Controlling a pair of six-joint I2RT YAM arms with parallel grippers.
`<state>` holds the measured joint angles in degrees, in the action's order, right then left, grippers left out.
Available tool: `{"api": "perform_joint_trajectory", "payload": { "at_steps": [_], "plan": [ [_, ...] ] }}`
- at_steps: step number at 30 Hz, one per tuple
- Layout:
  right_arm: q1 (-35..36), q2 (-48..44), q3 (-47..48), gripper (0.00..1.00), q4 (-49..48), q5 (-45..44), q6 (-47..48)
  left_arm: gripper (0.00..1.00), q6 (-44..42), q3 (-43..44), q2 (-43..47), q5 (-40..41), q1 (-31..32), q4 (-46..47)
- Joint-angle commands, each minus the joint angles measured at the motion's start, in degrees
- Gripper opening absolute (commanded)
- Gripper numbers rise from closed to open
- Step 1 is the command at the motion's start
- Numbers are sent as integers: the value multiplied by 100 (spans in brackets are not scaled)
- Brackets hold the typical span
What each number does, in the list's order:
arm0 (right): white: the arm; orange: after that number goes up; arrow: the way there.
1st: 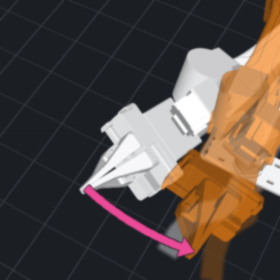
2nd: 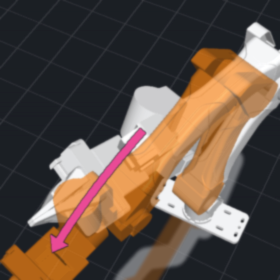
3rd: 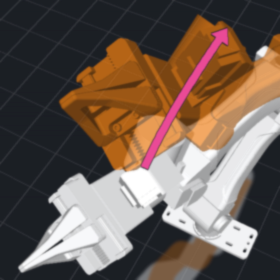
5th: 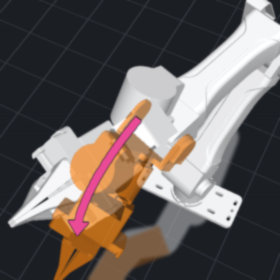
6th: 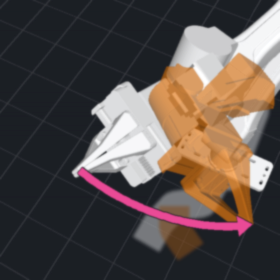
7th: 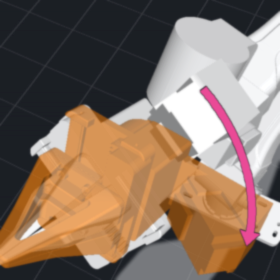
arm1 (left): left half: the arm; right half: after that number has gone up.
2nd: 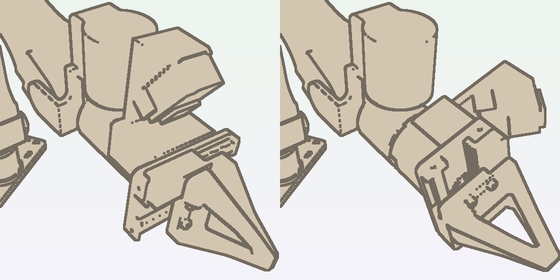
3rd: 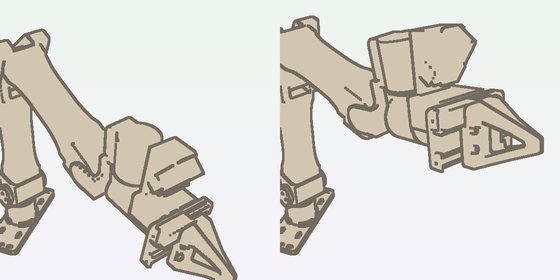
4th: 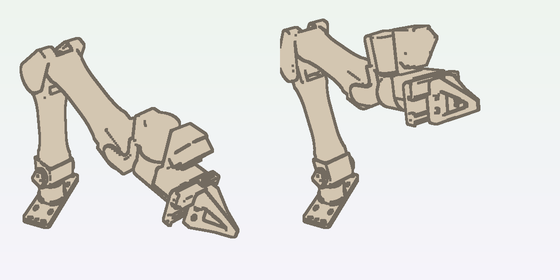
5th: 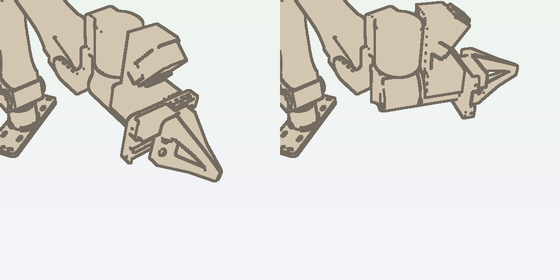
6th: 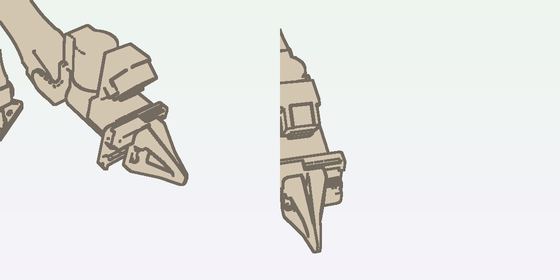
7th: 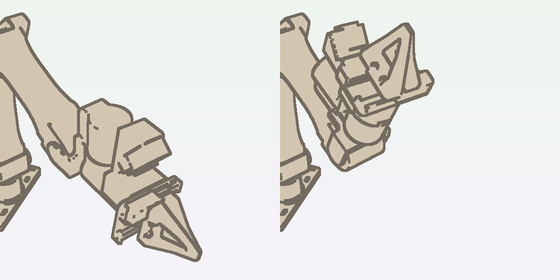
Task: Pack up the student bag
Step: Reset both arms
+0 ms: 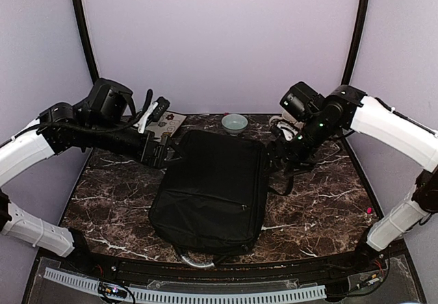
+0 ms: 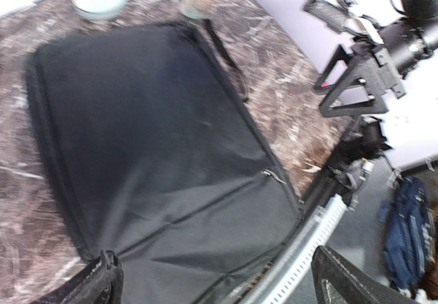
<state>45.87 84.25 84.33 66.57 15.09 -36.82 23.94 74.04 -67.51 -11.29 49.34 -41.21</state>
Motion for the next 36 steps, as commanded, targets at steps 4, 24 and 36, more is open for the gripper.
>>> {"api": "perform_joint_trajectory", "payload": {
  "at_steps": [4,24,36],
  "plan": [
    [-315,-73,572,75,-91,-1660,730,99,-187,647,-96,2206,-19,-832],
    [-421,-2739,-357,87,-2456,-4852,675,89,-2674,-3052,-42,3532,-3321,4477],
    [-421,-2969,-340,100,-2421,-4881,374,88,-2715,-5414,-1005,1779,-4907,9542]
  ]
}}
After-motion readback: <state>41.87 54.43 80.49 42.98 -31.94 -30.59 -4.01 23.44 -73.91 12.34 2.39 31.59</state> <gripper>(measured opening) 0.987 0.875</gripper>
